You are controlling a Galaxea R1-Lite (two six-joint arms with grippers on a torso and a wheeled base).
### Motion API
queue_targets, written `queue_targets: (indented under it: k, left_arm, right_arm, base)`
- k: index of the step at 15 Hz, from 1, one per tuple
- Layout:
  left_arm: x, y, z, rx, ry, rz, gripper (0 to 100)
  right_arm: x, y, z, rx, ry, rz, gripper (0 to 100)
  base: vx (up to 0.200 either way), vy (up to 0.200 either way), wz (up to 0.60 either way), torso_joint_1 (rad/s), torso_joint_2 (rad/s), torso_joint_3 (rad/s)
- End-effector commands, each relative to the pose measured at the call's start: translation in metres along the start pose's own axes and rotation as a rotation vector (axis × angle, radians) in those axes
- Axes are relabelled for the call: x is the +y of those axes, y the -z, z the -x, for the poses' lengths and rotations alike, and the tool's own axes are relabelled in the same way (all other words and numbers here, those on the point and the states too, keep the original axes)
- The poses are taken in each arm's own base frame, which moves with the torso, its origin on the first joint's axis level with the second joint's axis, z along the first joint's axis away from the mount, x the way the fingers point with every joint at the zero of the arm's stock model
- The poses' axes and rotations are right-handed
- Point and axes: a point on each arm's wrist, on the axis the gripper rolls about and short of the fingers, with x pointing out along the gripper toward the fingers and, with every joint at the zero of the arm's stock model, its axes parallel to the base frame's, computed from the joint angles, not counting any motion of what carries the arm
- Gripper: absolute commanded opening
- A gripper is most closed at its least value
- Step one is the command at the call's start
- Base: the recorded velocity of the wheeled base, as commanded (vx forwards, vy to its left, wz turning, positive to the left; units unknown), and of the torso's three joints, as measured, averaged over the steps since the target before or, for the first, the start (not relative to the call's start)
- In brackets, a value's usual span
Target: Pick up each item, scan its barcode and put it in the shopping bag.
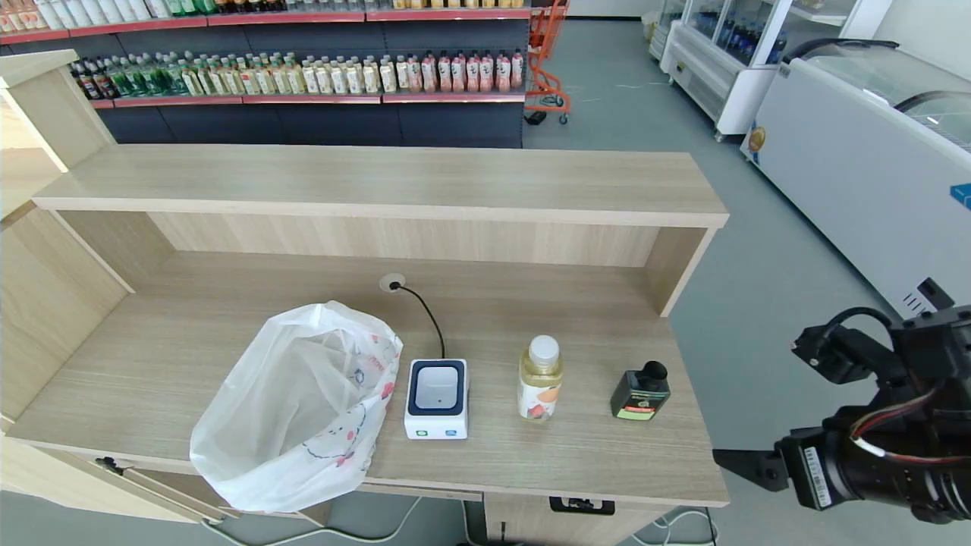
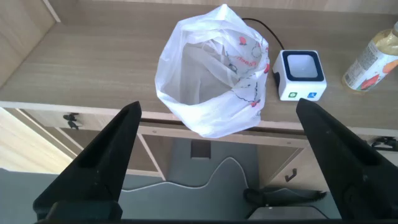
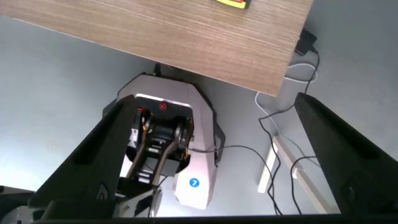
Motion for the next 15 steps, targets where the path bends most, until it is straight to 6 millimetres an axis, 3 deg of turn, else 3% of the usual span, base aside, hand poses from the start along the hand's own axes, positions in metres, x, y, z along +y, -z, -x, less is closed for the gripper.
queue_targets:
  k: [1,5,10,15]
  left_arm:
    - [0.000,0.000,0.000,-0.002,0.000,0.000,100]
    - [0.000,0.000,0.000,-0.002,0.000,0.000,100]
    - [0.000,0.000,0.000,-0.002,0.000,0.000,100]
    - [0.000,0.000,0.000,-0.002,0.000,0.000,100]
  right_arm:
    - [0.018,0.005,-0.035,0.079,-0.028,0.018,100]
    - [0.042,0.004,-0.063,0.040,-0.035,0.065,100]
    - [0.090,0.010,-0.109,-0.099,0.062,0.019,100]
    - [0.096,0.015,-0.117,-0.148,0.035,0.000,100]
  base:
    - [0.000,0.000,0.00,0.000,0.00,0.000]
    - [0.000,0.000,0.00,0.000,0.00,0.000]
    - [0.000,0.000,0.00,0.000,0.00,0.000]
    - [0.000,0.000,0.00,0.000,0.00,0.000]
